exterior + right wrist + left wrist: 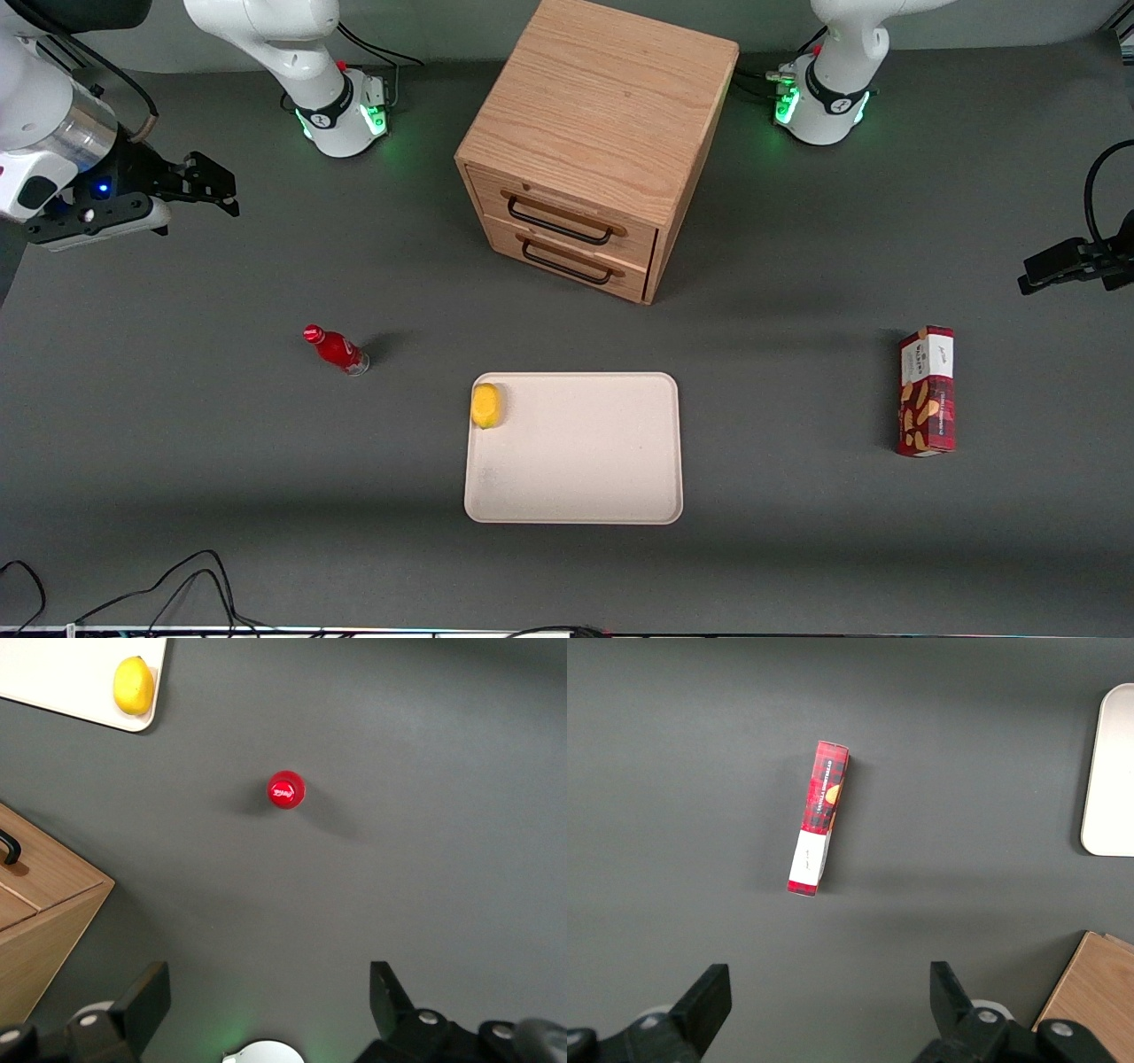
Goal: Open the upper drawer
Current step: 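Move the right gripper toward the upper drawer's black handle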
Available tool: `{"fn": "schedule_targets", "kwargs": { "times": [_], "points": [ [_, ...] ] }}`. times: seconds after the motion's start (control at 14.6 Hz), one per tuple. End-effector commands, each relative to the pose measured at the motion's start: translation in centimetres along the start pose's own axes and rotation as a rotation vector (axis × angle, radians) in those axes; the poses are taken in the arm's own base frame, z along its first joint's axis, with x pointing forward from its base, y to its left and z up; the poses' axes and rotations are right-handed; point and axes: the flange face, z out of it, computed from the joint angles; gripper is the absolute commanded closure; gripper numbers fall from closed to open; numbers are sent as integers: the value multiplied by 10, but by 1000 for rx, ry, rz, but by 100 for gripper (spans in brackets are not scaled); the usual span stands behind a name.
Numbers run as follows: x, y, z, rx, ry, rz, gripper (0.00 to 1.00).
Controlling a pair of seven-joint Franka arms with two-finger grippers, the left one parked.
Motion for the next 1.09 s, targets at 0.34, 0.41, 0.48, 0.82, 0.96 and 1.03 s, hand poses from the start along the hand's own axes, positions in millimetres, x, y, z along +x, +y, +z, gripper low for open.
{"fn": "schedule_targets", "kwargs": {
  "times": [0.34,0.41,0.48,0.82,0.96,1.03],
  "points": [
    [3,-39,-13,-1,40,-54,0],
    [10,-60,-14,-5,42,-102,0],
    [19,-73,-12,0,41,-131,0],
    [71,-150,3,62,36,-290,0],
    [84,-195,13,87,53,-391,0],
    [97,-205,31,123,36,-422,0]
  ]
}}
